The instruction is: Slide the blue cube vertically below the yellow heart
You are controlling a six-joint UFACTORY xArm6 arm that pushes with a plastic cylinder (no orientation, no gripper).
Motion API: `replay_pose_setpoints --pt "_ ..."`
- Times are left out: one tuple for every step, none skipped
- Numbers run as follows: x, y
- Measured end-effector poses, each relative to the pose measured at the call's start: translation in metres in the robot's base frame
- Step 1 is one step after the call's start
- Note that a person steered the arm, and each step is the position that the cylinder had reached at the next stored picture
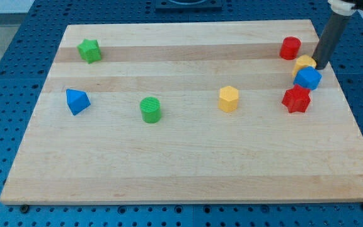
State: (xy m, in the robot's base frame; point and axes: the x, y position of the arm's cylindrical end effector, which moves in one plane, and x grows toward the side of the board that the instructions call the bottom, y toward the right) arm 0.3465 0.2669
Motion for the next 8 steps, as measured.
replay_pose_setpoints --pt "0.0 0.005" --pt "0.0 0.0" --pt "0.0 -0.012" --pt "0.0 -0.008" --pt "0.0 0.021" --pt "0.001 0.021" --pt "0.022 0.018" --pt "0.04 0.018"
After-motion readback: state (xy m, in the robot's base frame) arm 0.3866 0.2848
